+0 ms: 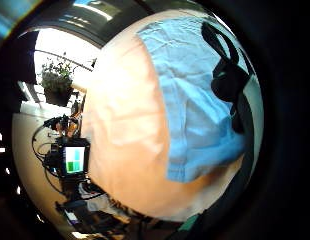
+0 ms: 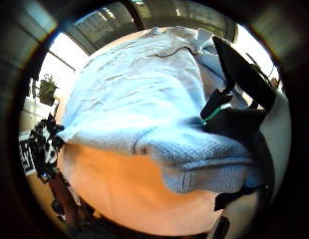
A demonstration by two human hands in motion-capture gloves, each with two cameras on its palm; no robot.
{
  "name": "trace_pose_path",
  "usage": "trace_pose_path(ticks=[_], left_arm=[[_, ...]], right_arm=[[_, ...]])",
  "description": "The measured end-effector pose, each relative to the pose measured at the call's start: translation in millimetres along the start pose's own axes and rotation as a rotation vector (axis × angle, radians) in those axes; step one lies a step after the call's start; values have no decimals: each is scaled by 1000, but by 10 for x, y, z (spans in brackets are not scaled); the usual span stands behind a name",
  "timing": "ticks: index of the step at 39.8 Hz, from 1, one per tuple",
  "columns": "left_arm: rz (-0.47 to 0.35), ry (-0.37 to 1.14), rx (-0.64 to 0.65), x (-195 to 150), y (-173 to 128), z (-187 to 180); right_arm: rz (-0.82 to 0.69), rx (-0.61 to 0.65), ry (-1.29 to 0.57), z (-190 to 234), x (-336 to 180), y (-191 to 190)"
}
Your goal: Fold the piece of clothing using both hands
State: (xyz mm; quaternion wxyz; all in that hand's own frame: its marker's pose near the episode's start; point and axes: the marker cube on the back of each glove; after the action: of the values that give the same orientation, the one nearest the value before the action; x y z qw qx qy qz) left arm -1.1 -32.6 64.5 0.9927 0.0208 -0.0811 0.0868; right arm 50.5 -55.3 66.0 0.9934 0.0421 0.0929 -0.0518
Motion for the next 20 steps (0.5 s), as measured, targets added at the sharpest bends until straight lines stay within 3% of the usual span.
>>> trace_pose_path(ticks=[8,13,16,20], left_arm=[[113,-22,-283,-105,334,-561],[188,25,-349,-158,351,-804],[138,33,-325,-224,229,-967],[-1,27,-227,-314,-92,-1100]], right_arm=[[-195,-241,-86,-468,129,219],[-282,-345,-145,-863,219,310],[-233,-299,-182,-1060,275,162],[-73,-174,-262,-1203,301,-226]])
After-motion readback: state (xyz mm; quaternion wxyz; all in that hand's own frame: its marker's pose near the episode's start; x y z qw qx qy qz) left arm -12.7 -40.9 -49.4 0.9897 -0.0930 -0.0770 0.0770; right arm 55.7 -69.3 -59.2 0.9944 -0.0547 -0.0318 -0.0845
